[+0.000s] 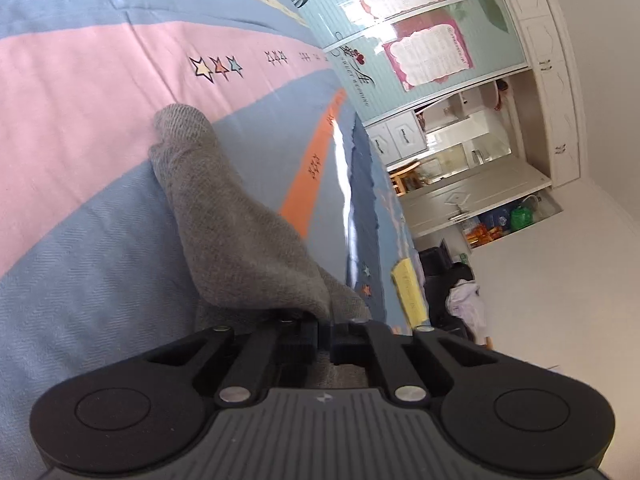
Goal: Fold clothes
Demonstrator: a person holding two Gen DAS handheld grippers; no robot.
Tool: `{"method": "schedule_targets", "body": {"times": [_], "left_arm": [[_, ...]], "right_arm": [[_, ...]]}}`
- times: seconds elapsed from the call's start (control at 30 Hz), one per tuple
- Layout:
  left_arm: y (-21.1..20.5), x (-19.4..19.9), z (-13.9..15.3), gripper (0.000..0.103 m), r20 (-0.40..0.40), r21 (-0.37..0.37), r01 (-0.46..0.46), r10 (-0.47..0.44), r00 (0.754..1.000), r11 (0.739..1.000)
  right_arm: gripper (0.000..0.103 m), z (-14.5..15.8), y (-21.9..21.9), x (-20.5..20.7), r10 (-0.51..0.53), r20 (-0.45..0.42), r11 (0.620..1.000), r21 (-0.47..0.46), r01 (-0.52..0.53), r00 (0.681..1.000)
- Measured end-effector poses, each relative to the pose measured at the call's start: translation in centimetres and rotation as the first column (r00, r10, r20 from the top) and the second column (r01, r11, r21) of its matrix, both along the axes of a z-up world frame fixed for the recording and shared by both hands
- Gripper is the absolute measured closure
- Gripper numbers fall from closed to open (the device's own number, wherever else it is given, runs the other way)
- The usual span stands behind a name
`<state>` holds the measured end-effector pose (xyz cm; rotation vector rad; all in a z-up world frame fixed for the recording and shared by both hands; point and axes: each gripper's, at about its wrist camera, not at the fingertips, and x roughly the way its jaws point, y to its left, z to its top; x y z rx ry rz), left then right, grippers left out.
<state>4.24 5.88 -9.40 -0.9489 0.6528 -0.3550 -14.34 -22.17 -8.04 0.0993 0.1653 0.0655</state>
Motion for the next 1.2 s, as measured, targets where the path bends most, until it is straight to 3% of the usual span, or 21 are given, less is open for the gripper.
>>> {"method": "schedule_targets", "body": {"times": [0.1, 0.2, 0.27, 0.47, 0.7, 0.8, 0.9, 1.0, 1.1, 1.2], "left_arm": [[-1.5, -0.6, 2.1, 0.100, 0.063, 0.192, -0.005, -0.007, 0.998, 0.981], [-3.2, -2.3, 5.5, 0.100, 0.186, 0.392, -0.099, 0.027, 0.982, 0.915], [-3.9, -3.7, 8.2, 0.100, 0.286, 0.459, -0.178, 0.045, 0.957, 0.870], [-4.4, -5.4, 17.4, 0.100, 0.449, 0.562, -0.348, 0.077, 0.890, 0.751], [-3.6, -7.9, 27.6, 0.100, 0.601, 0.579, -0.510, 0.089, 0.794, 0.636], [-3.1, -10.4, 28.5, 0.100, 0.619, 0.577, -0.544, 0.108, 0.778, 0.609], [-3.0, -12.3, 27.2, 0.100, 0.605, 0.599, -0.545, 0.115, 0.788, 0.587], [-2.7, -14.2, 25.8, 0.100, 0.595, 0.612, -0.550, 0.128, 0.794, 0.569], [-2.0, -15.4, 25.2, 0.100, 0.581, 0.611, -0.542, 0.138, 0.802, 0.577], [-1.7, -16.4, 25.0, 0.100, 0.576, 0.624, -0.532, 0.122, 0.808, 0.573]], "right_arm": [[0.021, 0.0, 0.2, -0.1, 0.001, 0.000, 1.000, -0.019, -0.001, 1.000], [0.021, 0.0, 0.2, -0.2, -0.011, 0.007, 0.999, -0.036, 0.011, 1.000], [0.021, 0.0, 0.2, -0.3, -0.027, 0.019, 0.999, -0.044, 0.028, 0.999], [0.021, 0.4, -0.6, -0.9, -0.073, 0.061, 0.996, -0.038, 0.075, 0.995], [0.020, 0.7, -1.2, -1.4, -0.076, 0.096, 0.997, -0.006, 0.077, 0.992], [0.019, 0.7, -1.2, -1.2, -0.050, 0.088, 0.999, 0.012, 0.049, 0.995], [0.014, 0.7, -0.9, -1.1, 0.023, 0.077, 0.999, 0.026, -0.025, 0.997], [0.013, 0.4, 1.2, -0.9, 0.168, 0.041, 0.986, -0.025, -0.167, 0.985], [0.012, -0.2, 4.7, -0.8, 0.235, 0.027, 0.955, -0.192, -0.225, 0.972], [0.005, -0.8, 8.2, -0.5, 0.194, 0.064, 0.894, -0.423, -0.149, 0.979]]}}
